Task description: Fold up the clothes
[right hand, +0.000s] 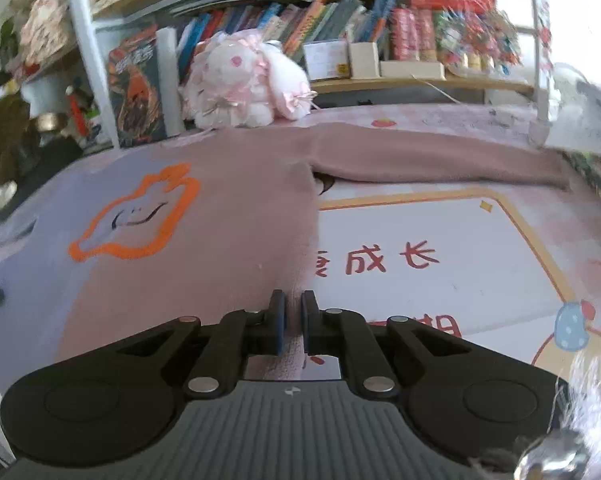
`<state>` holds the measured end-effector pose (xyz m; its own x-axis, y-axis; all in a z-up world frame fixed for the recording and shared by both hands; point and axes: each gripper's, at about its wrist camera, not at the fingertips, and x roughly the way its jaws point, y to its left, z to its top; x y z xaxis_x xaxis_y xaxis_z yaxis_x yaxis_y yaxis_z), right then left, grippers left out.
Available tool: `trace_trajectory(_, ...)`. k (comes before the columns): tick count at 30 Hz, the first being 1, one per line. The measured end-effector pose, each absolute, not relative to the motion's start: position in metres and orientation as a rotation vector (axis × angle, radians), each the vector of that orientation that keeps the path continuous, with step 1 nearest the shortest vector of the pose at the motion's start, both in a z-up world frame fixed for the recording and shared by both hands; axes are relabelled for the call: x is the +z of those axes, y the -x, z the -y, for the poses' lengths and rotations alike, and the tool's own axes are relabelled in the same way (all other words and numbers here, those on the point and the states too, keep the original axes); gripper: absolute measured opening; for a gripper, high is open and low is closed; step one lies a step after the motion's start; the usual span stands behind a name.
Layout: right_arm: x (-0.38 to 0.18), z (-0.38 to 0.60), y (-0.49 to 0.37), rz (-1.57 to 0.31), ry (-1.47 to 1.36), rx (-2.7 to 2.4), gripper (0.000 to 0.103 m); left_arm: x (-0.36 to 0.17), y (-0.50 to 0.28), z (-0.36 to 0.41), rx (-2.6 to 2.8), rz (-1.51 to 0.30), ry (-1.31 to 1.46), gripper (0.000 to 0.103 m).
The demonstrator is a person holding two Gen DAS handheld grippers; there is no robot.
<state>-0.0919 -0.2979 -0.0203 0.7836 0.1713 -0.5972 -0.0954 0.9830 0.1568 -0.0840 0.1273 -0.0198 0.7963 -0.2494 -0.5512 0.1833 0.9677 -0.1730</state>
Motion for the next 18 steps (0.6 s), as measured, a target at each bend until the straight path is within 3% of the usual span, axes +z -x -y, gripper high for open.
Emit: trace_trajectory(18,-0.020,0.287,0.095,-0.664,-0.107,0.194,0.008,-0.019,0.099,-0.146,-0.198,-0.621,0.129,0.014)
